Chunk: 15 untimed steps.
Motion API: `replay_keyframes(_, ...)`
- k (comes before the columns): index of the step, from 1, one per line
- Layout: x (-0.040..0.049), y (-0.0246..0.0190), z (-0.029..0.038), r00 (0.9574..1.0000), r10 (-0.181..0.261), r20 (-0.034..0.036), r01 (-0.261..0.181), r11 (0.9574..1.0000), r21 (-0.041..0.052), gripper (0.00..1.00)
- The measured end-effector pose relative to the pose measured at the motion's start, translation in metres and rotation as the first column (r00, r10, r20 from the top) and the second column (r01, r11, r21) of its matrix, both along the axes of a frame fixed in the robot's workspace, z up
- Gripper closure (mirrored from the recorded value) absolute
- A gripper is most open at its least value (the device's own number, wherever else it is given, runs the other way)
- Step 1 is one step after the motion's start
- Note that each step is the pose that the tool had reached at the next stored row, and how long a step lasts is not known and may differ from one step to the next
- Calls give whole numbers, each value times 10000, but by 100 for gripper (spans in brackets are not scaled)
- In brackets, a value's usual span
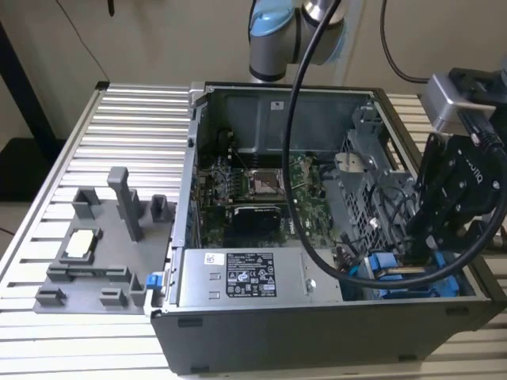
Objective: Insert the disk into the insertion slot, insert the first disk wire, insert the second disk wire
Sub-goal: 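Insert the second disk wire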
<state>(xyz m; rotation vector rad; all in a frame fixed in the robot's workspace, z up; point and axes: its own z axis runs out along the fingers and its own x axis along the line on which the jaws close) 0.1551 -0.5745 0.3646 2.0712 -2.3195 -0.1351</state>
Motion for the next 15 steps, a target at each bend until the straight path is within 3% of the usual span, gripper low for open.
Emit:
replay_keyframes(9,0,0,76,10000,-57,-1,57,10000,0,69)
replay_keyframes(15,0,0,86,10000,-58,-1,58,10000,1,69)
